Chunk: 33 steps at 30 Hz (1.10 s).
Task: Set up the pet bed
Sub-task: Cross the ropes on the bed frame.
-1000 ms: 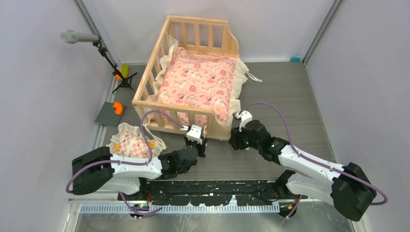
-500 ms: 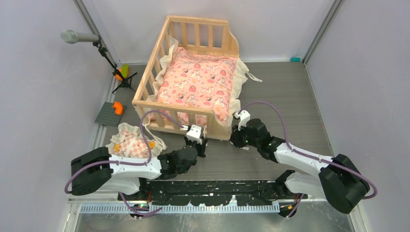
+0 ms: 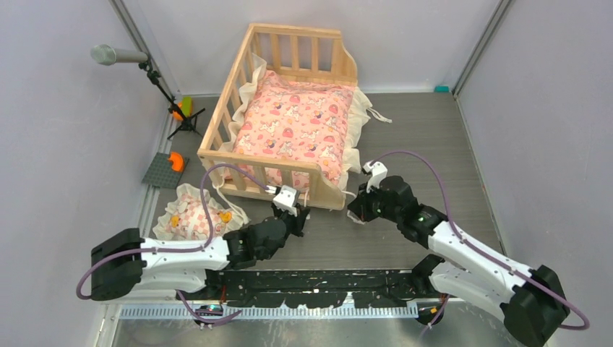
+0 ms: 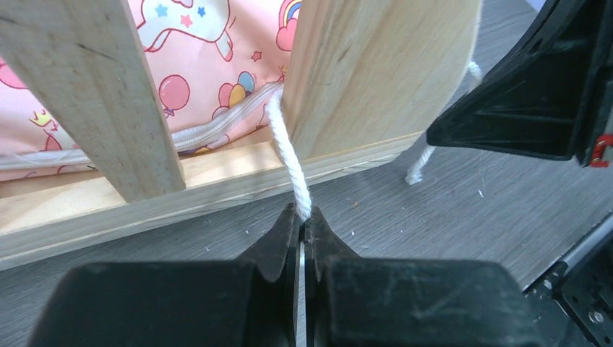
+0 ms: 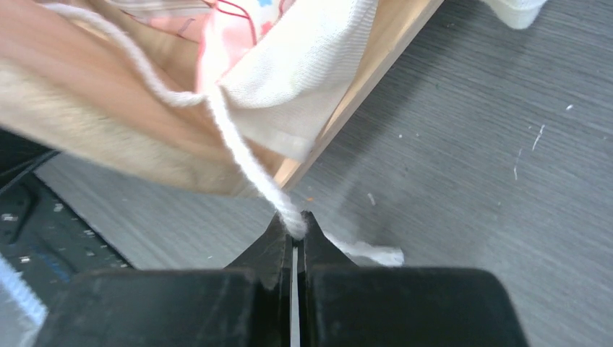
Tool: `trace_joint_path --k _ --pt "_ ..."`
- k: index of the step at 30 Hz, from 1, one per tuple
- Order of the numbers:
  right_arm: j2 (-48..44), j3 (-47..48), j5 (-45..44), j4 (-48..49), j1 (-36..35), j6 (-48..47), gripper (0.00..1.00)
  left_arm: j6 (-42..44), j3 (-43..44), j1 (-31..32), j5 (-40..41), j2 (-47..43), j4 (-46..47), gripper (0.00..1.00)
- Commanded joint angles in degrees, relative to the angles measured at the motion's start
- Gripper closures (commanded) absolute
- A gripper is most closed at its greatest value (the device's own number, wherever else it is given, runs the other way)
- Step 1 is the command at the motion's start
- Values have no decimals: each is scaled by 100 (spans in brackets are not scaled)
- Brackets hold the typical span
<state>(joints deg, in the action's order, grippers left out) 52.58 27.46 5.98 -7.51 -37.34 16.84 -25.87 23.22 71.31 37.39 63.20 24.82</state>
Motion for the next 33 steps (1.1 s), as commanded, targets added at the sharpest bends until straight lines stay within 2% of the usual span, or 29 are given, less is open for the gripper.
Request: trace_joint_path --k 1,5,9,12,20,26,30,33 --pt "-510 589 379 -1338 -19 568 100 141 175 24 -382 -599 -793 100" --pt "-770 865 971 -1860 -25 909 100 171 217 24 -675 -1077 -1334 100" --pt "-878 723 1880 -1373 -55 1312 100 137 310 30 -1158 -1247 -1651 100" --pt "-877 615 2147 -1000 -155 1562 100 97 400 39 -1569 -1209 -1762 100" --pt "-924 268 1193 -112 -388 2795 100 -92 135 37 -2208 -1197 -785 100" --pt "-734 293 -48 -108 -843 3148 100 -288 280 32 -2364 -1090 -772 100" --pt "-805 156 -914 -3 -1019 3774 100 -561 373 34 -2416 -1015 -870 100" --pt "-813 9 -1184 205 -1147 4186 100 -756 433 36 -2500 -915 -774 100"
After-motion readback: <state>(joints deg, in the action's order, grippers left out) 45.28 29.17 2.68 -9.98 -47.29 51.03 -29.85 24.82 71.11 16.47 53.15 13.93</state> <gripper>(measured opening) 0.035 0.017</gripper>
